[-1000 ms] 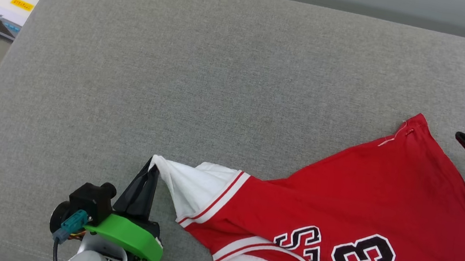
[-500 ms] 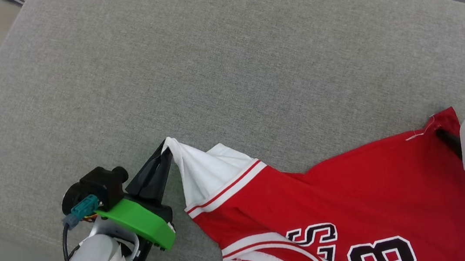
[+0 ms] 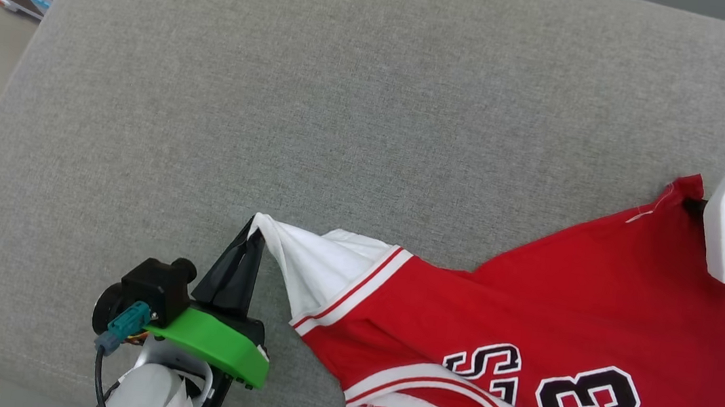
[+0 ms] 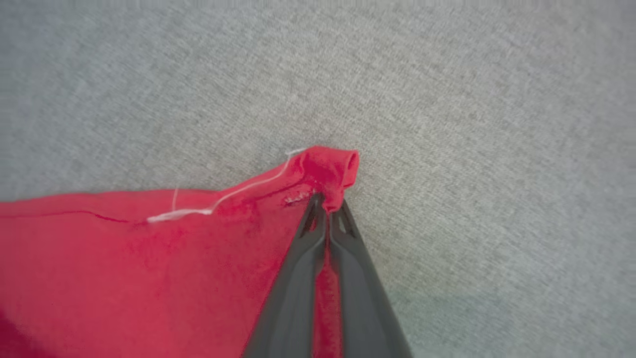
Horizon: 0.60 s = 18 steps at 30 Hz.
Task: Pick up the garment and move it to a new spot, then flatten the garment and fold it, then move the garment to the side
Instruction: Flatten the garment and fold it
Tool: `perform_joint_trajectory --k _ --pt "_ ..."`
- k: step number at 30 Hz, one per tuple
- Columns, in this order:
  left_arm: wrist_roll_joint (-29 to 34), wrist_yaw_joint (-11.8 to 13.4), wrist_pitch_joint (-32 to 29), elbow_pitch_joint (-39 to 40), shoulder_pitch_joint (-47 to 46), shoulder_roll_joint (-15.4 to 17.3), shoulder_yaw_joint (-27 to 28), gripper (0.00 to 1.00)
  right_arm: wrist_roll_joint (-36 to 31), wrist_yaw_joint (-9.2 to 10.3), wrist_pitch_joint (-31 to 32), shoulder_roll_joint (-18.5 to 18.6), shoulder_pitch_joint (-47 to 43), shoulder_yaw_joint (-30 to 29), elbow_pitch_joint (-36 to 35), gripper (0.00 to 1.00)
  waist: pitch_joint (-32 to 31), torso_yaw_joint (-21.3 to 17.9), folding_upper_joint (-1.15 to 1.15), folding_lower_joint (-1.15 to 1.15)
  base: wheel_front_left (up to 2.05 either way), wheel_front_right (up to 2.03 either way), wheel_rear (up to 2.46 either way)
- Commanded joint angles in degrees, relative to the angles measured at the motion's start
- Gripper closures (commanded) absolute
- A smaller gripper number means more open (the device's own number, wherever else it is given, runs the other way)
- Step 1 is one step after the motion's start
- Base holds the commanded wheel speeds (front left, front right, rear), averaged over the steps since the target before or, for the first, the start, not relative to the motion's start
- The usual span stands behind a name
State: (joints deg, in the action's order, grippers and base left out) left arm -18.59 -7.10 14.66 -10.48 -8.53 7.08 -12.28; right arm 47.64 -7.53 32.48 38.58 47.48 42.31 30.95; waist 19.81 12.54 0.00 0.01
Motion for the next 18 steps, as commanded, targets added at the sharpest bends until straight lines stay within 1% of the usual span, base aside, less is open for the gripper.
perform_joint_trajectory --k 1,4,10,13,18 --pt "0.7 -0.25 0.34 0.07 -0.08 0.52 0.37 1.0 0.79 0.04 -1.73 0.13 0.26 0.71 -0.11 1.0 -1.66 -0.8 0.0 -0.01 0.0 0.0 0.0" --pt "1.1 -0.29 0.34 0.63 0.19 1.92 0.49 1.0 1.43 0.04 -8.07 1.02 0.94 1.54 -2.32 1.0 -3.76 -1.65 0.0 -0.01 0.0 0.0 0.0" --pt "2.16 -0.32 0.3 2.87 -1.43 5.54 0.99 1.0 3.68 0.04 -16.71 2.95 0.6 1.75 -6.84 1.0 -7.19 -3.55 0.0 -0.01 0.0 0.0 0.0" --pt "2.31 -0.32 0.02 4.38 -3.77 6.99 1.62 1.0 4.34 0.04 -20.19 4.23 0.18 0.79 -8.67 1.0 -8.41 -4.38 0.0 -0.01 0.0 0.0 0.0" --pt "2.21 -0.34 -1.34 7.29 -10.47 9.38 2.19 1.0 4.33 0.04 -25.19 5.22 -0.36 -2.92 -11.68 1.0 -10.4 -6.11 0.0 -0.01 0.0 0.0 0.0"
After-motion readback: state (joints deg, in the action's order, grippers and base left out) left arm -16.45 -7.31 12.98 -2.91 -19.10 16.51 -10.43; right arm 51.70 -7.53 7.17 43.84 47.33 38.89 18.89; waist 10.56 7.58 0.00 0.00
